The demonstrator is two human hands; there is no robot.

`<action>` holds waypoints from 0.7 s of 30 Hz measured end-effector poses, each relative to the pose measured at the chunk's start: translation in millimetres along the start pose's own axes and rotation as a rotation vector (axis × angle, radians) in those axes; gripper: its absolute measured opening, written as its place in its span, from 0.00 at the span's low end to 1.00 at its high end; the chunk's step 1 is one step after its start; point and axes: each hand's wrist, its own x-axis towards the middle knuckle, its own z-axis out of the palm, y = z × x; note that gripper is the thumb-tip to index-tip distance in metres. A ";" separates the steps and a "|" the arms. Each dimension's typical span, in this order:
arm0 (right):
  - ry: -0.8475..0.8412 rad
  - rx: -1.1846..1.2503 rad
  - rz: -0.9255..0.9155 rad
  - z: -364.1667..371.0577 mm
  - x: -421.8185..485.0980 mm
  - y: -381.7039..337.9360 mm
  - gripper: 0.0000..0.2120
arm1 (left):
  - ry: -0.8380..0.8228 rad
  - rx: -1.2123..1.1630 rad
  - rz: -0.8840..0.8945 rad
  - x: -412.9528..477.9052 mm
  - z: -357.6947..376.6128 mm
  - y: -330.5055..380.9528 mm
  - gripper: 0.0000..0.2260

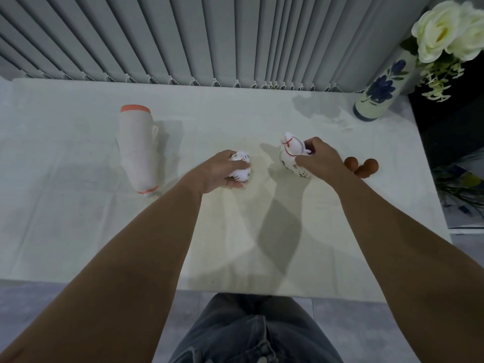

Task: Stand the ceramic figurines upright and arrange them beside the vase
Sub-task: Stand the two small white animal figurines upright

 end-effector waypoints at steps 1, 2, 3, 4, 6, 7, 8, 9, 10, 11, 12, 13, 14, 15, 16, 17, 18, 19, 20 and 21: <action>0.021 -0.059 0.010 -0.8 1.9 -1.6 0.17 | 0.009 0.076 0.024 2.5 0.6 0.0 0.15; 0.038 -0.123 0.013 -1.5 2.9 -3.2 0.17 | 0.029 0.154 0.045 4.0 2.8 1.1 0.18; 0.051 -0.181 0.008 -0.6 2.3 -4.8 0.18 | 0.052 0.237 0.075 5.3 6.0 2.5 0.18; 0.058 -0.225 -0.010 0.7 1.3 -5.5 0.20 | 0.092 0.312 0.100 6.9 9.9 3.7 0.17; 0.059 -0.273 -0.072 5.5 -0.3 -2.3 0.23 | 0.212 0.438 0.101 11.3 16.1 4.7 0.17; 0.052 -0.310 -0.098 7.7 -0.8 0.9 0.23 | 0.245 0.475 0.100 13.4 18.7 6.0 0.17; 0.041 -0.357 -0.124 9.1 -1.0 4.3 0.22 | 0.259 0.505 0.116 15.0 21.1 7.4 0.18; 0.032 -0.412 -0.141 9.0 -1.0 7.4 0.22 | 0.264 0.539 0.139 17.8 22.6 8.1 0.18; 0.038 -0.457 -0.160 7.3 -1.9 9.0 0.22 | 0.275 0.586 0.171 20.7 24.3 8.4 0.18; 0.054 -0.491 -0.177 5.6 -2.5 10.0 0.21 | 0.293 0.632 0.192 23.0 25.7 8.9 0.19; 0.083 -0.516 -0.201 3.0 -3.0 11.1 0.19 | 0.316 0.666 0.216 24.7 27.1 10.0 0.19; 0.108 -0.539 -0.223 1.7 -3.0 13.1 0.18 | 0.333 0.685 0.228 26.2 28.6 11.1 0.20; 0.136 -0.563 -0.247 0.1 -2.9 15.6 0.17 | 0.347 0.700 0.236 27.5 30.5 12.2 0.20; 0.159 -0.586 -0.268 -0.6 -2.3 17.9 0.17 | 0.354 0.708 0.237 28.4 31.9 13.0 0.19; 0.174 -0.601 -0.284 -1.2 -0.8 21.4 0.17 | 0.362 0.720 0.244 29.3 34.1 14.0 0.18; 0.179 -0.608 -0.294 -1.9 0.7 24.3 0.18 | 0.365 0.739 0.246 30.5 36.1 14.1 0.17; 0.179 -0.611 -0.307 -1.9 2.0 26.2 0.18 | 0.367 0.769 0.254 30.9 37.9 14.0 0.16; 0.174 -0.609 -0.318 -2.0 3.0 28.0 0.19 | 0.366 0.795 0.262 31.9 40.1 13.5 0.16; 0.170 -0.602 -0.332 -1.8 3.3 28.6 0.21 | 0.364 0.815 0.273 32.8 42.1 12.7 0.17; 0.168 -0.592 -0.343 -1.3 3.5 29.5 0.22 | 0.362 0.829 0.286 33.2 43.8 11.7 0.18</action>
